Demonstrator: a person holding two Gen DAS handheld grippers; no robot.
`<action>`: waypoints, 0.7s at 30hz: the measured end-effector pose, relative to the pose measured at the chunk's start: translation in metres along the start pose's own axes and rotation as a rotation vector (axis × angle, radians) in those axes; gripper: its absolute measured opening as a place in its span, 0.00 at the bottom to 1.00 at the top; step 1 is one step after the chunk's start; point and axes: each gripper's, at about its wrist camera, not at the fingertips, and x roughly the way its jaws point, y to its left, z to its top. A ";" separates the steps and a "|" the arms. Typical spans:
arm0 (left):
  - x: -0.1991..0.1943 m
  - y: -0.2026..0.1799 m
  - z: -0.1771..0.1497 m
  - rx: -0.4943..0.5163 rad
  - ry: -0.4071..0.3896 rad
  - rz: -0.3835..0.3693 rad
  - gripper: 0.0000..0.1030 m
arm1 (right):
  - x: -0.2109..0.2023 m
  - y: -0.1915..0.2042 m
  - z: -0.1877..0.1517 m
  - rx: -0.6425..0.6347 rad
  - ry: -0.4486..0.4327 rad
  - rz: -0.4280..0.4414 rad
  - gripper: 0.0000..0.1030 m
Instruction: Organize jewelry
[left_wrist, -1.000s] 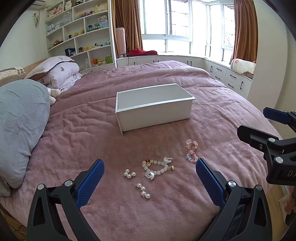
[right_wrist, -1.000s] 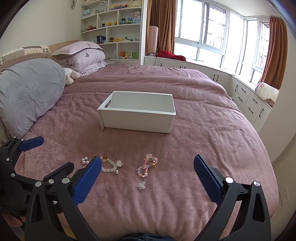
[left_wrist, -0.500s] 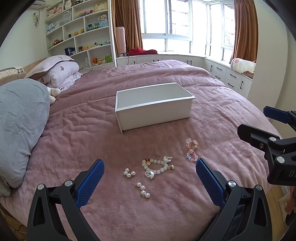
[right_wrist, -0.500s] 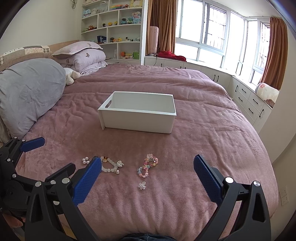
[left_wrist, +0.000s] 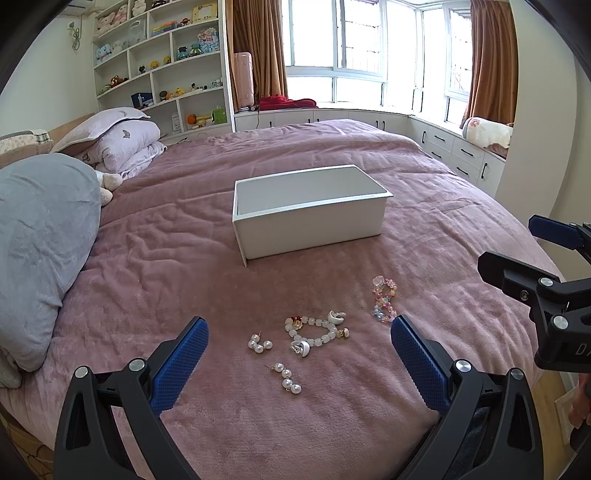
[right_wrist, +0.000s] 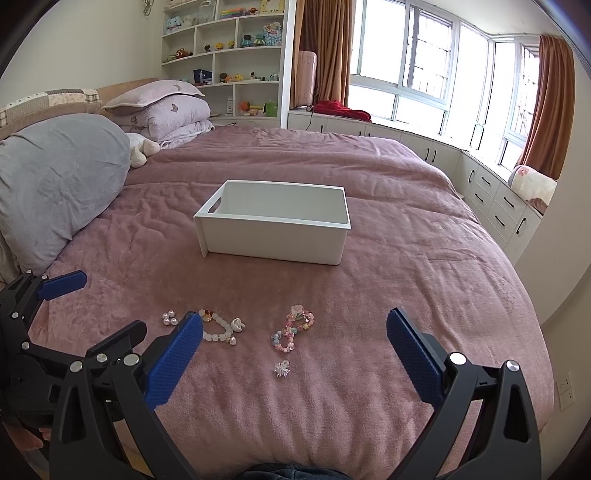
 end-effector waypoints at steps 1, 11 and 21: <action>-0.001 0.000 0.000 -0.005 -0.006 0.001 0.97 | 0.000 0.000 0.000 -0.001 0.001 0.000 0.96; -0.003 0.007 0.001 -0.029 -0.013 -0.005 0.97 | 0.005 0.000 -0.002 -0.004 0.016 -0.001 0.96; -0.002 0.006 0.000 -0.033 -0.010 -0.006 0.97 | 0.007 0.000 -0.004 -0.003 0.018 -0.004 0.96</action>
